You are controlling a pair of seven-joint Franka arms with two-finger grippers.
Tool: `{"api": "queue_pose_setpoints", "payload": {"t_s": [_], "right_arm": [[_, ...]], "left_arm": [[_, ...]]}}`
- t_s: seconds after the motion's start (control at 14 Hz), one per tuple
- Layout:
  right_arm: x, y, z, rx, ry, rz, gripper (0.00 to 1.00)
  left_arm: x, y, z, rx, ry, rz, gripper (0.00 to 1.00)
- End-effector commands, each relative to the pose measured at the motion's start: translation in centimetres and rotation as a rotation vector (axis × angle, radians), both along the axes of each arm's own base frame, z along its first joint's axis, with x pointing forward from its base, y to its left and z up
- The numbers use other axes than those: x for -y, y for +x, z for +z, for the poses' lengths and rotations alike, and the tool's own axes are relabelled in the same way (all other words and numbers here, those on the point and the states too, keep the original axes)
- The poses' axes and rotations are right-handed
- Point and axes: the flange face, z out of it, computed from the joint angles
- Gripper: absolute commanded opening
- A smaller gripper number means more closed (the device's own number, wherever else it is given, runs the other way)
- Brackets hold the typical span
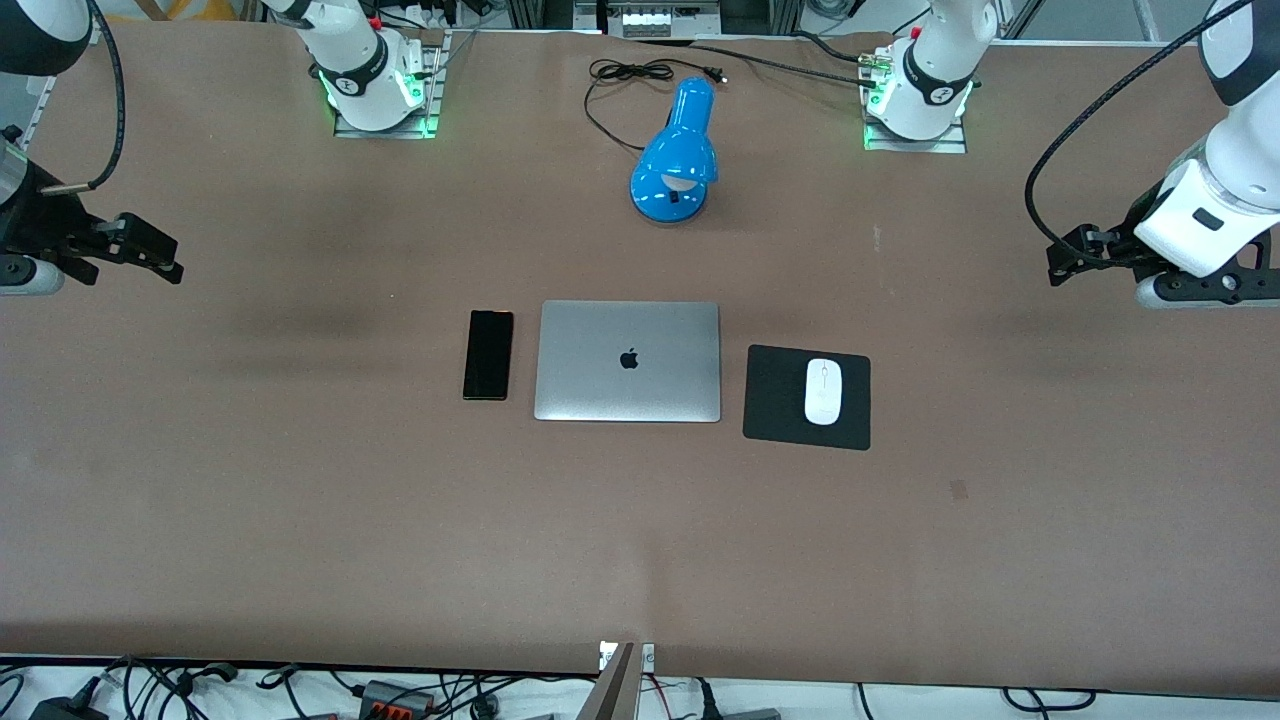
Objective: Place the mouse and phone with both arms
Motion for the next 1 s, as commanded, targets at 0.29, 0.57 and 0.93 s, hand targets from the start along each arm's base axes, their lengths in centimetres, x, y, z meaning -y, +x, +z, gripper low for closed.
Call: {"api": "queue_pose_setpoints", "payload": {"t_s": [0.29,0.57,0.93], "right_arm": [[0.7,-1.0,0.9,-0.042,-0.005,0.008,1.0],[0.1,-1.1,0.8,-0.053,-0.011,0.021,1.0],[0.7,-1.1,0.9,-0.044,-0.002,-0.01,1.0]], "left_arm": [[-0.3,0.1,0.6,0.004,-0.028,-0.015,1.0],[-0.8,0.0,0.4,-0.005,-0.031,-0.005,1.0],[-1.0,0.0,0.5,-0.005,-0.032,0.0,1.0]]}}
